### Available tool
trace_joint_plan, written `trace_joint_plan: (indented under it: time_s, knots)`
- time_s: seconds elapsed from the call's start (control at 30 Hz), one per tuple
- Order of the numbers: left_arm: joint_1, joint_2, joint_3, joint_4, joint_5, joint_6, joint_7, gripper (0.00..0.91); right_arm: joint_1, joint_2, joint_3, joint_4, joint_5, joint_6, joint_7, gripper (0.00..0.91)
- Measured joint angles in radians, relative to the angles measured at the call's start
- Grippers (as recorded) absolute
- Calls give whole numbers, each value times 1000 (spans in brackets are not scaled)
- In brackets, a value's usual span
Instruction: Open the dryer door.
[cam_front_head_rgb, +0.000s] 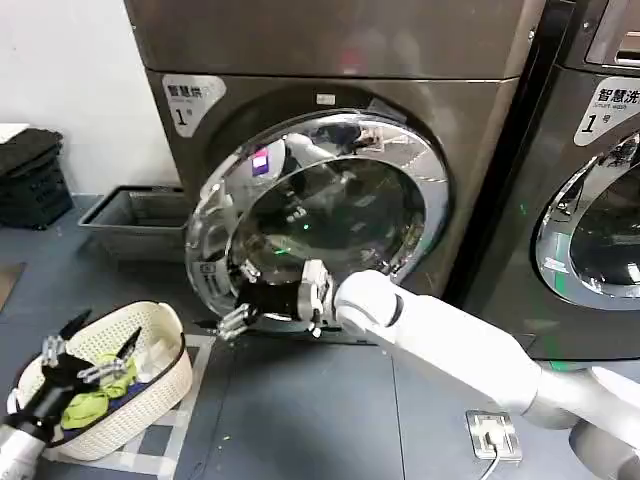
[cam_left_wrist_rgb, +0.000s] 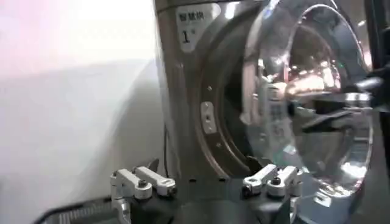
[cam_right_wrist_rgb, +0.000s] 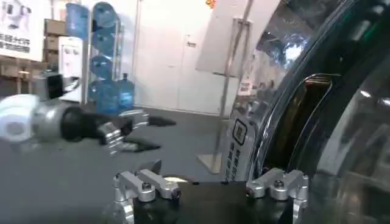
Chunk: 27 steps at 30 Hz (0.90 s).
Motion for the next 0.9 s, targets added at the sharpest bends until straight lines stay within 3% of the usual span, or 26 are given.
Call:
trace_joint_plan:
  time_s: [0.9]
  knots:
    - [-238, 171, 187, 155, -18, 30, 5, 907, -116, -259, 55, 234, -6, 135, -225, 907]
